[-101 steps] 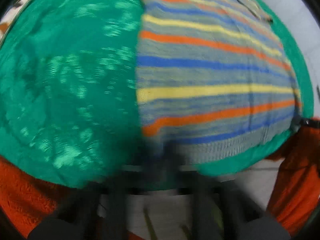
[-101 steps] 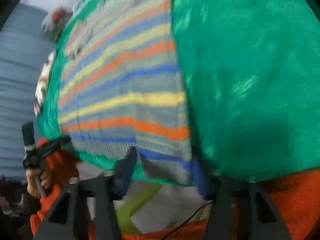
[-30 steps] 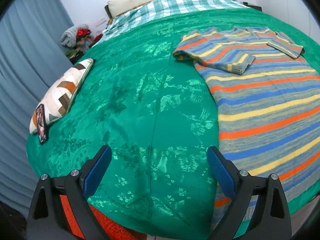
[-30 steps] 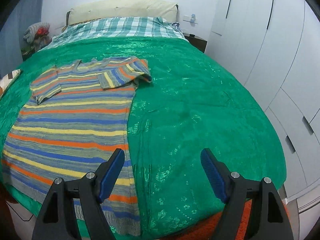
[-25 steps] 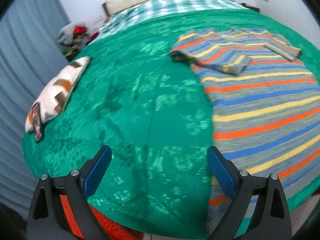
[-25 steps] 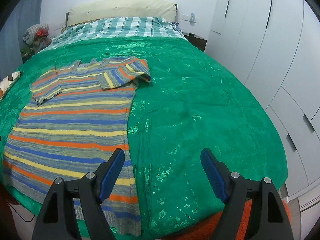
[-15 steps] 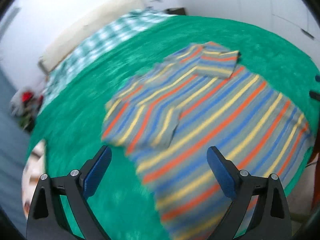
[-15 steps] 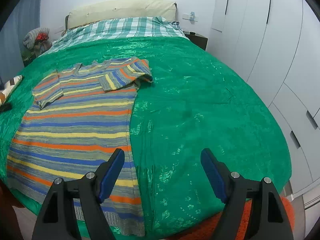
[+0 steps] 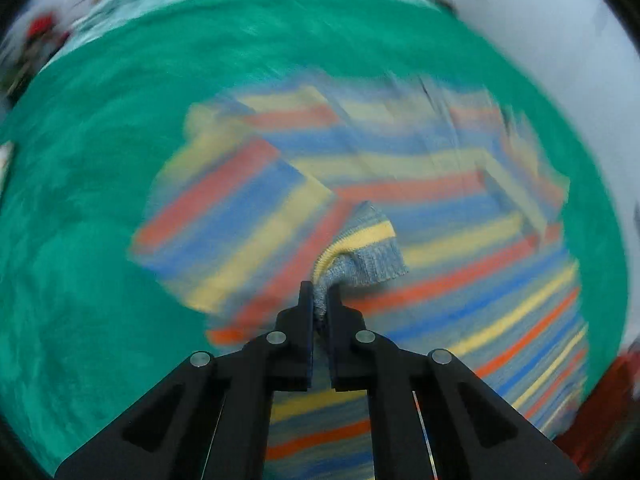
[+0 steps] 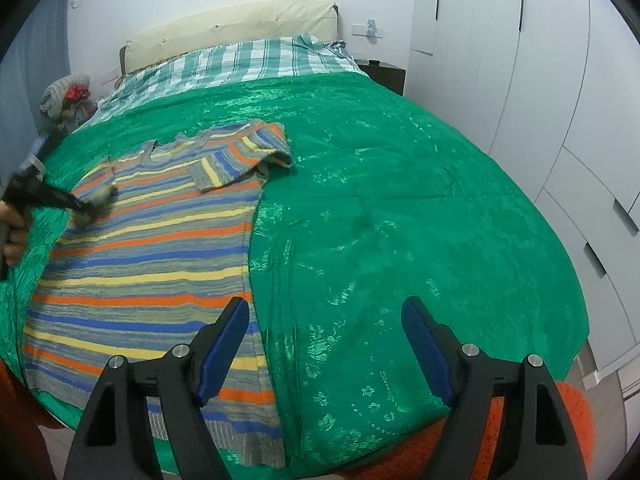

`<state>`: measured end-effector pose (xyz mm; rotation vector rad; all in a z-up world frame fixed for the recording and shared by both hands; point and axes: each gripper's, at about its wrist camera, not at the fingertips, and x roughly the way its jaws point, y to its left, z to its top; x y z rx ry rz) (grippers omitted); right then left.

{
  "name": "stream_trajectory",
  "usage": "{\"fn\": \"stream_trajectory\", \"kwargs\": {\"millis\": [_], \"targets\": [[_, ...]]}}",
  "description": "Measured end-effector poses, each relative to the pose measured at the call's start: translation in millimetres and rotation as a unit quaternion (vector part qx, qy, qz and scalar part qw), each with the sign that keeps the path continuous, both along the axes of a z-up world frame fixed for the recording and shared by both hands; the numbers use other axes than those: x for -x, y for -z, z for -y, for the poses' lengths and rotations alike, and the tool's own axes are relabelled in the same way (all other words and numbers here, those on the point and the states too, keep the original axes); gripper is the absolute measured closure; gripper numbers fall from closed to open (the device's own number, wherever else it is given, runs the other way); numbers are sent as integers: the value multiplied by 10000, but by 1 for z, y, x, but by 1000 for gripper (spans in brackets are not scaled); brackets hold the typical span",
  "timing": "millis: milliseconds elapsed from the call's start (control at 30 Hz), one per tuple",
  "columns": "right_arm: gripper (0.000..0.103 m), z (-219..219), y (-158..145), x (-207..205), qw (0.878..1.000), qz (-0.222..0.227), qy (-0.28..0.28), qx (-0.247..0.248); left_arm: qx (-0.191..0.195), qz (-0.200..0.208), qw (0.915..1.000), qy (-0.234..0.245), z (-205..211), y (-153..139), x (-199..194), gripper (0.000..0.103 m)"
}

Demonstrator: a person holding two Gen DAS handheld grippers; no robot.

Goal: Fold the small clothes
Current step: 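Grasp the sweater sleeve cuff with the left gripper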

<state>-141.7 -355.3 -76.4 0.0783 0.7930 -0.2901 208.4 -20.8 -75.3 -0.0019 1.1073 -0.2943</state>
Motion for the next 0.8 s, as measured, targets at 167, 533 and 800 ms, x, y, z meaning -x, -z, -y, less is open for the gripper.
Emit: {"fn": "stream_trajectory", "kwargs": {"millis": [167, 533, 800], "targets": [[25, -5, 3, -6, 9999, -81, -67, 75, 433, 367, 9825, -1777, -133, -51, -24, 100], [25, -14, 9, -11, 9993, -243, -138, 232, -779, -229, 9466, -3119, -227, 17, -33, 100], [25, -6, 11, -11, 9995, -277, -68, 101, -1230, -557, 9378, -3197, -235, 56, -21, 102]]}}
